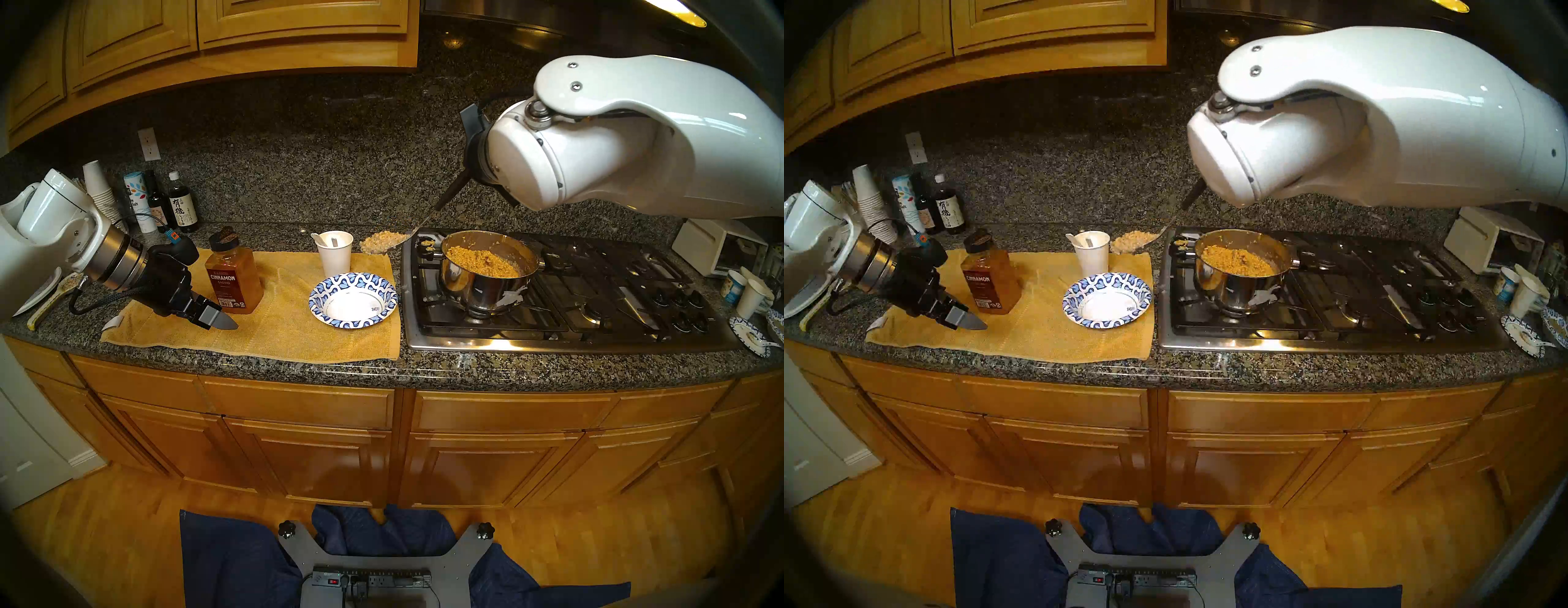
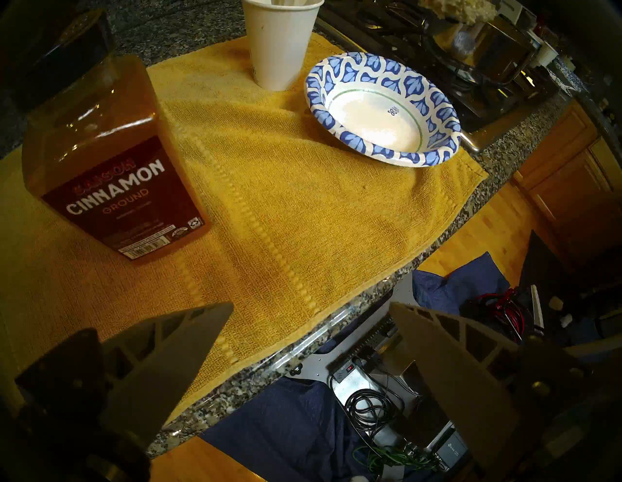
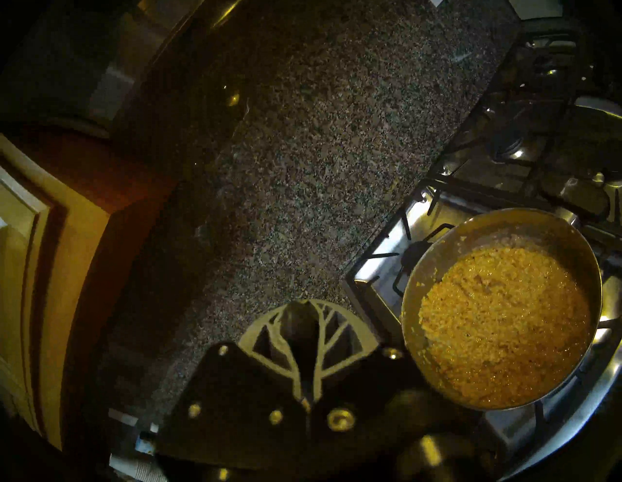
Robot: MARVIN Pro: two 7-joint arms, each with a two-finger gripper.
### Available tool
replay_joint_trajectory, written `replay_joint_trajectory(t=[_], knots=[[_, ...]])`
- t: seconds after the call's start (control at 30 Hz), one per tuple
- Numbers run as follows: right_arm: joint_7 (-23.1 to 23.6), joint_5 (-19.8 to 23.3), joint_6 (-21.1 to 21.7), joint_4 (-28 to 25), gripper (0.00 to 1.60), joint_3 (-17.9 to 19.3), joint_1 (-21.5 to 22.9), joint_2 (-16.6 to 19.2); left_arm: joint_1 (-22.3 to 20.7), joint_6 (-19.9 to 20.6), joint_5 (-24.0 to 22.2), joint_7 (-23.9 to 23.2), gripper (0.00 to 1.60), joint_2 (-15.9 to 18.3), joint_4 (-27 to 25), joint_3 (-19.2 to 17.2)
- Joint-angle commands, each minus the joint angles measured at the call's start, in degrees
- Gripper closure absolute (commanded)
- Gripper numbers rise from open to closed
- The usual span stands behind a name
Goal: Scoop oatmeal into bowl and add cinnamon
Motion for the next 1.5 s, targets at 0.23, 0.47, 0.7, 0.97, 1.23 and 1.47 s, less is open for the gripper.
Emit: replay_joint_trajectory(t=[0.23,0.47,0.7,0.97,1.23,1.47], knots=[[-1.8,-1.6,0.0,2.7,1.6,0.6,-0.2,-4.8,-1.5,-0.1,-0.1,0.0,0.0,-0.1,0.1,-1.4],[-1.5,-3.4,0.0,5.3,1.6,-2.7,-0.3,-8.1,-1.4,-0.2,-0.1,0.0,0.0,-0.1,0.1,-1.4],[-0.6,-6.2,0.0,7.3,1.6,-6.8,0.7,-11.7,-1.4,-0.2,-0.1,0.0,0.0,-0.1,0.1,-1.3],[0.3,-9.0,0.0,7.7,1.6,-8.3,2.1,-15.2,-1.4,-0.2,-0.1,0.0,0.0,-0.1,0.1,-1.3],[0.5,-12.0,0.0,6.9,1.6,-8.4,3.0,-18.0,-1.4,-0.2,-0.1,0.0,0.0,-0.1,0.1,-1.3],[0.0,-15.2,0.0,6.3,1.6,-10.0,3.3,-19.4,-1.4,-0.2,-0.1,0.0,0.0,-0.1,0.1,-1.3]])
